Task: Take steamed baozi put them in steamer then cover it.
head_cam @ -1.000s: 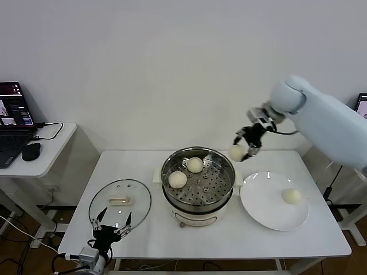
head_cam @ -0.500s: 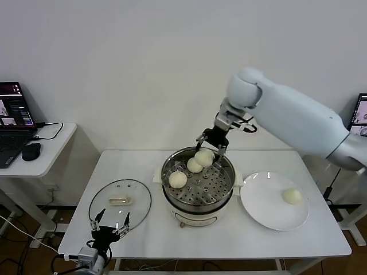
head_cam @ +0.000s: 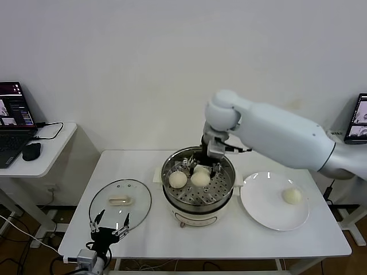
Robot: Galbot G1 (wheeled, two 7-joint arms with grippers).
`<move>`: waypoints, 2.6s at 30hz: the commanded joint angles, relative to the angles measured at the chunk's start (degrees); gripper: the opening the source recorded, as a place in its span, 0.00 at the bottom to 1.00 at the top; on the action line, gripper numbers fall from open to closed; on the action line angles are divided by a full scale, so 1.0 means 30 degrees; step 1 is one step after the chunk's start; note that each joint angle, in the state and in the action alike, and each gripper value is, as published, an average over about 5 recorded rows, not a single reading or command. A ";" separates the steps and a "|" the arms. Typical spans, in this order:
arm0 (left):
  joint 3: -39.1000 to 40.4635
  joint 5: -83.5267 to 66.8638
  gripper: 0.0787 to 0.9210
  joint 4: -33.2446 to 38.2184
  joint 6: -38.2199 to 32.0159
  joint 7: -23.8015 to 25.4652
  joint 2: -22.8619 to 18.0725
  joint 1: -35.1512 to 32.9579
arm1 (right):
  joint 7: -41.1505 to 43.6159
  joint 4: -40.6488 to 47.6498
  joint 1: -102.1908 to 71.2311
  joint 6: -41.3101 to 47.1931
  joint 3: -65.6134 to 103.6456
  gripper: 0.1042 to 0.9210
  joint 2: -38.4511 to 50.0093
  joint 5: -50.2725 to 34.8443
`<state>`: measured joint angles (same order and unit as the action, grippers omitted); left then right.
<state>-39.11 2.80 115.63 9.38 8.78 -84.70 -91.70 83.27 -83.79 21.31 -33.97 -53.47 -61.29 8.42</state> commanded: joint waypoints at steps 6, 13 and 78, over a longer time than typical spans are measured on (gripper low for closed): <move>0.0039 0.0004 0.88 0.0032 0.0039 0.0033 -0.0102 -0.0011 | -0.0511 0.0330 -0.2337 -0.1180 0.0129 0.64 -0.0575 0.3287; 0.0047 0.0033 0.88 -0.0139 0.0024 0.0016 -0.0118 0.0019 | -0.0572 0.1077 -0.2782 -0.1267 0.0356 0.64 -0.1027 0.3470; 0.1411 0.0271 0.88 0.0157 0.0559 0.0265 0.0832 -0.0078 | -0.2821 0.3326 -0.8495 1.6828 0.8829 0.88 1.0565 0.1512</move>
<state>-35.19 3.54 116.00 11.02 9.62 -82.33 -91.88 75.52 -77.33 5.25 15.02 -31.67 -33.18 5.28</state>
